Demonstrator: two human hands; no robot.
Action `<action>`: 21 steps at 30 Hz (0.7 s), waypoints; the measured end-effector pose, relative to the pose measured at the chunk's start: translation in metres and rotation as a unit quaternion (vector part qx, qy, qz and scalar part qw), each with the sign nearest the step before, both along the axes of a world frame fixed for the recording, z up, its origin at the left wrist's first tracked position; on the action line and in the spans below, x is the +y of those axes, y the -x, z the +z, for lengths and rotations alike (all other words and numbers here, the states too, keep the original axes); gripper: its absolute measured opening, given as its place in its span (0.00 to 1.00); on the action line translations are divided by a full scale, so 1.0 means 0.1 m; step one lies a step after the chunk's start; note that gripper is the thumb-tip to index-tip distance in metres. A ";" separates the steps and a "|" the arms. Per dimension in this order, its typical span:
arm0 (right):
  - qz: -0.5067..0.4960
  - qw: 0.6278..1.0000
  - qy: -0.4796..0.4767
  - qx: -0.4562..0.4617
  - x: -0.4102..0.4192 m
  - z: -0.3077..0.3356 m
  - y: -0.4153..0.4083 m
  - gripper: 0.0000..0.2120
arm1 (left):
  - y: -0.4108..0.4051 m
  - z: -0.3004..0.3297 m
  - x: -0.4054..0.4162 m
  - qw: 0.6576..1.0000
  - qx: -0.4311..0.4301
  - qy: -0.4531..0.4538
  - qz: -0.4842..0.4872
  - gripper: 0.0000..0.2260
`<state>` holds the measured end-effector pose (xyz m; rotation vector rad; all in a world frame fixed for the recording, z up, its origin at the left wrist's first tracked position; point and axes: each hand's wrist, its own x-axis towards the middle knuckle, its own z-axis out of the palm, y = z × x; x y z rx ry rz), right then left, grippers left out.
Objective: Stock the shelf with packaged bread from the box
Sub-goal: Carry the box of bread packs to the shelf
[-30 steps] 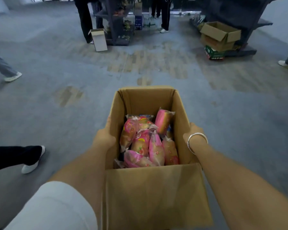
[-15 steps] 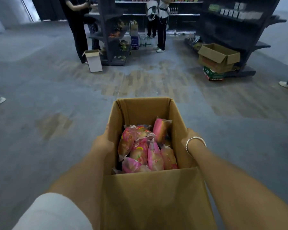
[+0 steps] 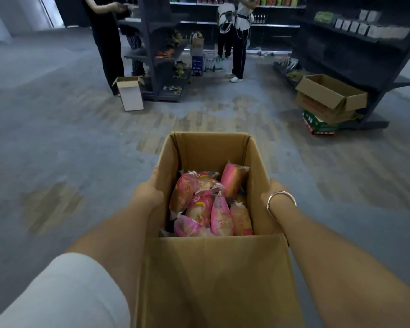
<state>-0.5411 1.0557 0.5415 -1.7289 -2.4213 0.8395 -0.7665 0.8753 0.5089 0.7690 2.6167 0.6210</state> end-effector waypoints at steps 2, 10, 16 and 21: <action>0.004 1.000 -0.007 -0.004 0.46 0.03 0.26 0.19 | 0.22 -0.01 0.40 1.000 -0.009 -0.011 0.007 0.36; 0.005 1.000 -0.002 -0.024 2.11 -0.15 1.62 0.18 | 1.53 -0.18 1.99 0.999 -0.032 -0.014 0.026 0.36; 0.004 0.999 0.010 -0.041 3.34 -0.26 2.91 0.19 | 2.79 -0.30 3.23 0.998 -0.053 0.000 0.029 0.35; -0.016 0.999 0.010 -0.031 4.40 -0.25 3.78 0.19 | 3.71 -0.18 4.34 0.999 -0.039 0.007 0.011 0.36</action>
